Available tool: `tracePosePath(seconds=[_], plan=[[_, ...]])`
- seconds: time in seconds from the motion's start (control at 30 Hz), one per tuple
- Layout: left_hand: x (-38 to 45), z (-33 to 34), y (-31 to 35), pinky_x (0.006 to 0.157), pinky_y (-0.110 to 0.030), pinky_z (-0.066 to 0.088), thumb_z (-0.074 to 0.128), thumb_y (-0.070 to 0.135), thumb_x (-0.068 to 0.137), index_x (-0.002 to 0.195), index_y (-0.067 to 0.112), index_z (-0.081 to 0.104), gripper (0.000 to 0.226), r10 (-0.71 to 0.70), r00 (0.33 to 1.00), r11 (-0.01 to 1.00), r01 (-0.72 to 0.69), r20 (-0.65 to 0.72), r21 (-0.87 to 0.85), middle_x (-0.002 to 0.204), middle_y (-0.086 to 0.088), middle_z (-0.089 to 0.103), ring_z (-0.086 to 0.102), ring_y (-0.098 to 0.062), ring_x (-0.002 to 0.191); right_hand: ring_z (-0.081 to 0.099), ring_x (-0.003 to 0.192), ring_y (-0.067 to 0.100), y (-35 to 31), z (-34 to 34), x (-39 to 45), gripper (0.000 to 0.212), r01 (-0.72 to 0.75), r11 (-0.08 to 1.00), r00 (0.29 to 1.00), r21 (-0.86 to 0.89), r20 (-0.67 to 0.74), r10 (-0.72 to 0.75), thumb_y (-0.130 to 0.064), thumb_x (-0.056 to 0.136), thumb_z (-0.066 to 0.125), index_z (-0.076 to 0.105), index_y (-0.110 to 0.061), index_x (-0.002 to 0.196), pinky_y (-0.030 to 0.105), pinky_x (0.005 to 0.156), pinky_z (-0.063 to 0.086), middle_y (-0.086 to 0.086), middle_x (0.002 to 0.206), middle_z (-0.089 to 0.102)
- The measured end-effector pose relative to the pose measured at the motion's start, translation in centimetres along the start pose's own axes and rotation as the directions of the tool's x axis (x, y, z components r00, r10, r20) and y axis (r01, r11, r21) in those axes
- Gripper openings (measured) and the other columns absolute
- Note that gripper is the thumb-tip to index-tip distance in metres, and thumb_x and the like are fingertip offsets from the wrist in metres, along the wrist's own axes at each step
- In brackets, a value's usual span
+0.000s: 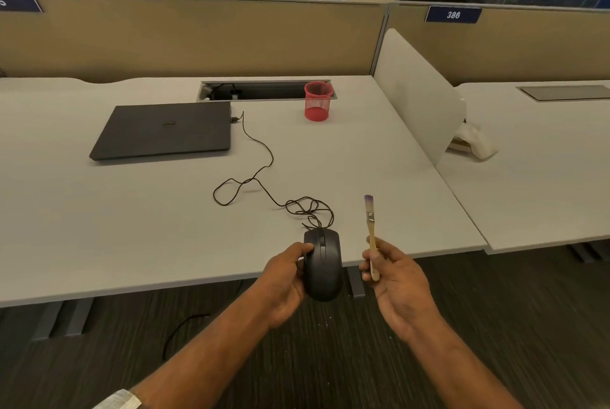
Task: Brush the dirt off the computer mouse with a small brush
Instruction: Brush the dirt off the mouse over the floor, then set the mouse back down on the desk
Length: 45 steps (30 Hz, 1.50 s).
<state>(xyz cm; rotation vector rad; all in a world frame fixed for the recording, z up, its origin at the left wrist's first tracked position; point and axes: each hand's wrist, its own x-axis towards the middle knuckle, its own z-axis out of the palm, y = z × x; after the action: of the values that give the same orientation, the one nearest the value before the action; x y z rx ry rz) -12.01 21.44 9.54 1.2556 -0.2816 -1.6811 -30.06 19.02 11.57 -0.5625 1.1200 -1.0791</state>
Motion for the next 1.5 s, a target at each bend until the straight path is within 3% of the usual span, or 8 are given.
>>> tracePosePath(seconds=[0.13, 0.23, 0.67, 0.83, 1.17, 1.27, 1.37, 1.5], plan=[[0.1, 0.1, 1.2, 0.084, -0.043, 0.057, 0.059, 0.021, 0.101, 0.121, 0.009, 0.064, 0.024, 0.032, 0.999, 0.999, -0.032, -0.006, 0.04, 0.126, -0.019, 0.066, 0.062, -0.034, 0.115, 0.062, 0.082, 0.022, 1.0, 1.5, 0.1, 0.018, -0.072, 0.993, 0.997, 0.093, 0.002, 0.072, -0.008, 0.089, 0.061, 0.07, -0.003, 0.105, 0.035, 0.076, 0.052, 0.011, 0.087, 0.066], [0.1, 0.0, 1.9, 0.08, -0.037, 0.055, 0.06, 0.02, 0.1, 0.118, 0.01, 0.067, 0.021, 0.05, 0.999, 0.995, -0.051, 0.009, 0.086, 0.122, -0.015, 0.07, 0.064, -0.03, 0.113, 0.063, 0.101, 0.026, 1.3, 3.0, 0.2, 0.028, -0.05, 0.997, 0.998, 0.065, -0.019, 0.051, -0.016, 0.077, 0.069, 0.07, -0.005, 0.102, 0.04, 0.086, 0.051, 0.015, 0.105, 0.069], [4.0, 1.8, 3.9, 0.112, -0.043, 0.05, 0.053, 0.035, 0.105, 0.131, 0.01, 0.066, 0.038, 0.112, 0.993, 0.934, -0.116, 0.03, 0.337, 0.129, -0.01, 0.072, 0.067, -0.027, 0.121, 0.06, 0.113, 0.036, -0.3, 4.3, 4.1, 0.03, -0.079, 0.995, 0.993, -0.065, 0.087, 0.085, -0.019, 0.075, 0.071, 0.069, -0.006, 0.102, 0.044, 0.071, 0.057, 0.019, 0.116, 0.067], [8.0, 2.1, 4.2, 0.114, -0.036, 0.037, 0.04, 0.046, 0.108, 0.147, 0.022, 0.055, 0.048, 0.252, 0.965, 0.746, -0.147, -0.072, 0.65, 0.154, 0.001, 0.054, 0.05, -0.019, 0.138, 0.061, 0.107, 0.037, -1.9, 3.4, 9.0, 0.022, -0.111, 0.986, 0.991, -0.122, 0.06, 0.119, -0.019, 0.079, 0.071, 0.07, -0.008, 0.098, 0.041, 0.07, 0.058, 0.017, 0.111, 0.068], [15.3, 1.5, 7.6, 0.125, -0.028, 0.018, 0.039, 0.041, 0.109, 0.157, 0.019, 0.043, 0.052, 0.403, 0.915, 0.437, -0.166, -0.027, 0.884, 0.168, 0.002, 0.035, 0.028, -0.014, 0.156, 0.06, 0.095, 0.031, -4.3, 2.9, 18.1, 0.013, -0.17, 0.94, 0.977, -0.296, 0.074, 0.2, -0.018, 0.091, 0.066, 0.068, -0.009, 0.1, 0.037, 0.066, 0.054, 0.012, 0.105, 0.065], [17.1, 0.1, 8.0, 0.127, -0.032, 0.013, 0.042, 0.046, 0.107, 0.159, 0.02, 0.038, 0.057, 0.405, 0.914, 0.291, -0.13, 0.001, 0.948, 0.172, 0.004, 0.026, 0.017, -0.013, 0.159, 0.059, 0.091, 0.028, -4.0, 3.7, 19.9, 0.011, -0.188, 0.931, 0.978, -0.314, 0.033, 0.208, -0.017, 0.091, 0.067, 0.069, -0.009, 0.098, 0.041, 0.073, 0.054, 0.011, 0.104, 0.065], [18.9, -1.8, 8.2, 0.129, -0.032, 0.007, 0.04, 0.054, 0.105, 0.164, 0.02, 0.023, 0.07, 0.409, 0.909, 0.029, -0.096, 0.076, 0.995, 0.175, 0.006, 0.012, 0.005, -0.012, 0.161, 0.057, 0.09, 0.026, -3.7, 5.0, 21.6, 0.005, -0.191, 0.922, 0.98, -0.336, -0.016, 0.197, -0.016, 0.091, 0.068, 0.069, -0.011, 0.092, 0.043, 0.078, 0.052, 0.009, 0.104, 0.066], [21.0, -3.9, 8.6, 0.128, -0.029, -0.007, 0.032, 0.061, 0.104, 0.166, 0.019, 0.003, 0.08, 0.438, 0.882, -0.216, -0.085, 0.174, 0.973, 0.175, 0.005, -0.005, -0.008, -0.013, 0.161, 0.057, 0.081, 0.018, -3.0, 6.7, 23.4, 0.004, -0.143, 0.923, 0.99, -0.357, -0.049, 0.134, -0.016, 0.089, 0.07, 0.07, -0.015, 0.086, 0.036, 0.073, 0.049, 0.002, 0.093, 0.067]])
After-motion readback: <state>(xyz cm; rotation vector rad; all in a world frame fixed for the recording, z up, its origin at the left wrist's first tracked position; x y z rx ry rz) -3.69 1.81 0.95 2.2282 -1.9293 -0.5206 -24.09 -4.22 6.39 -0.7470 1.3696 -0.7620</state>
